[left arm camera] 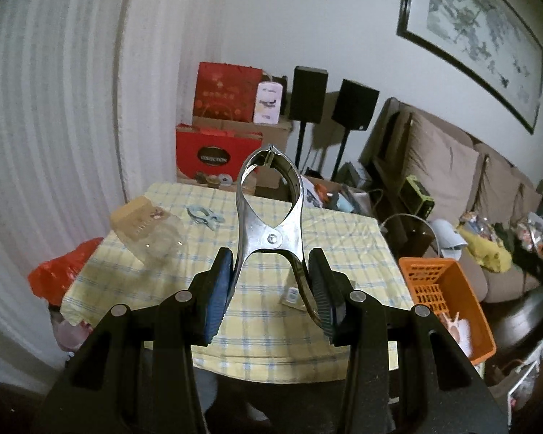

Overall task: Organize objects
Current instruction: 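Lift the metal clothespin above the table with the left gripper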

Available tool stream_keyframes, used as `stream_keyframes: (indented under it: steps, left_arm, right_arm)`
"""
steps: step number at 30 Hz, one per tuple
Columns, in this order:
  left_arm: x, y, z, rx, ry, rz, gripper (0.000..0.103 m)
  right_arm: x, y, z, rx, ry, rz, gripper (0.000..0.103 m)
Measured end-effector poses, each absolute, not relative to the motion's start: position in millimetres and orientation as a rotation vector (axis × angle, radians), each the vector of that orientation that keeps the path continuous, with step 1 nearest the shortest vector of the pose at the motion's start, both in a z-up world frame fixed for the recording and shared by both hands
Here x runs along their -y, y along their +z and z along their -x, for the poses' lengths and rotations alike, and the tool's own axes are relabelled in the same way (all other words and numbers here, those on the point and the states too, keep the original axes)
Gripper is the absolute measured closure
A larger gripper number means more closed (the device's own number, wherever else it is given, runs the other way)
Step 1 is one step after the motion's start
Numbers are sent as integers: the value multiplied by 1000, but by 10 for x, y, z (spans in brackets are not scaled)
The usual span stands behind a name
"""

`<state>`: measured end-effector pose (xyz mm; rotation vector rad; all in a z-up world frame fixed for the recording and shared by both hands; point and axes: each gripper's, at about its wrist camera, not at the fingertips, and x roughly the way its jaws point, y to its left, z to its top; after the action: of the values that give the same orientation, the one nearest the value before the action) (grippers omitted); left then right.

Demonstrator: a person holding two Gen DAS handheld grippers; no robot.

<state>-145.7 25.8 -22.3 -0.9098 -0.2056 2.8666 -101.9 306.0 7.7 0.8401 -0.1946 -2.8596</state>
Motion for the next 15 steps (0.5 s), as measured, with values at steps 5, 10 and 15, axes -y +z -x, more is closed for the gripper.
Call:
stream_keyframes:
  steps: [5,10,15]
  left_arm:
    - [-156,-219,1419,209,2895,922,63]
    - [-195,-261,1409,183,2901,945,63]
    - [-316,-289,1319,176,2901,936,63]
  right_arm:
    - [-3411,-270,723,250,-2869,-842,89]
    - [-3601,-505,614,288,-2873,-889,89]
    - [-3644,-534,531,332,-2862,-852,89]
